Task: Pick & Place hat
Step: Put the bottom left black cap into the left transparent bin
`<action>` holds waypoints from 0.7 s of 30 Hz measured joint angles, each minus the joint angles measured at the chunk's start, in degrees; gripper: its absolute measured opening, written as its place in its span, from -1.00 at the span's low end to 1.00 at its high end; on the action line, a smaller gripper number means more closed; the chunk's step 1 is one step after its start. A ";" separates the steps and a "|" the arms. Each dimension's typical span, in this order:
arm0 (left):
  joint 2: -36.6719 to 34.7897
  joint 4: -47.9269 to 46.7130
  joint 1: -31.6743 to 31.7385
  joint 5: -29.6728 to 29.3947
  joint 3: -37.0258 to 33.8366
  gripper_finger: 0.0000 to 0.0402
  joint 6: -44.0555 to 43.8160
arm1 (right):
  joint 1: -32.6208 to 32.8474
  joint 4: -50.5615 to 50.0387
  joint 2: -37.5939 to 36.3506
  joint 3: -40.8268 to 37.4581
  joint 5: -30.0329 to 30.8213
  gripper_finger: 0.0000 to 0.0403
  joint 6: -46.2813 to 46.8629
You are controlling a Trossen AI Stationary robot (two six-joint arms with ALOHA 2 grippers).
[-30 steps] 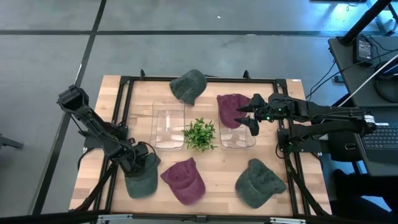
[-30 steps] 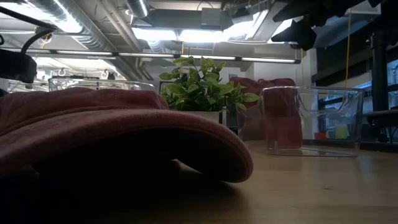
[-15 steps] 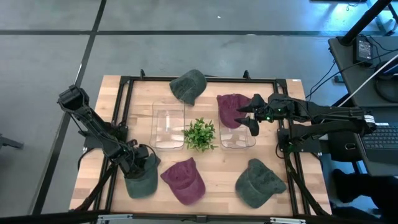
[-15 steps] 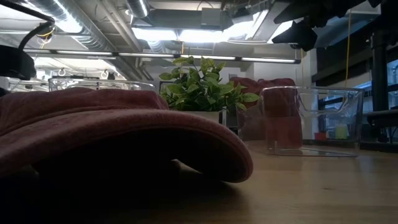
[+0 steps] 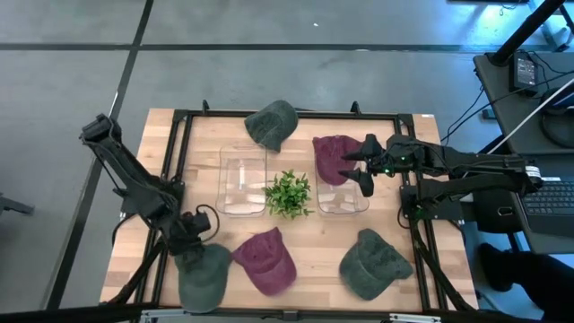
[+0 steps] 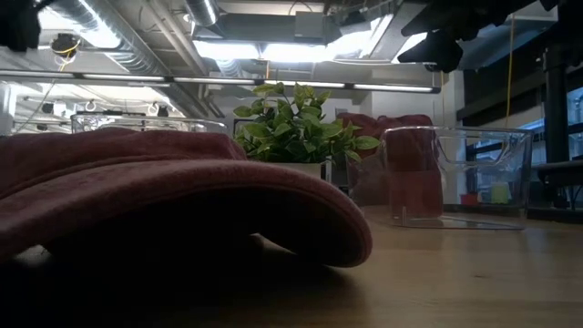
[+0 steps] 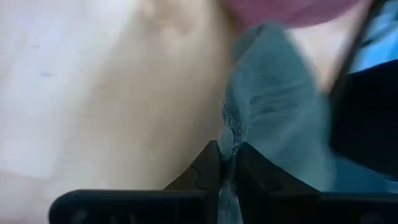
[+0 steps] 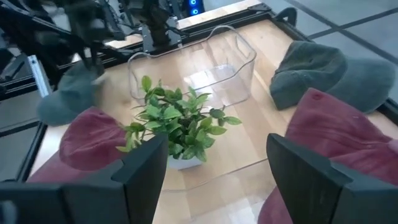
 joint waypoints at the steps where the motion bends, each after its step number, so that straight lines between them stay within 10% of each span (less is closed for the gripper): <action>1: -1.09 0.02 0.07 0.17 0.78 -0.88 -0.73 | 0.00 0.00 0.00 0.00 0.34 0.34 -0.05; 21: -11.85 10.19 8.60 -17.80 17.80 -0.88 20.17 | 0.00 0.00 0.00 0.00 0.96 0.34 -1.36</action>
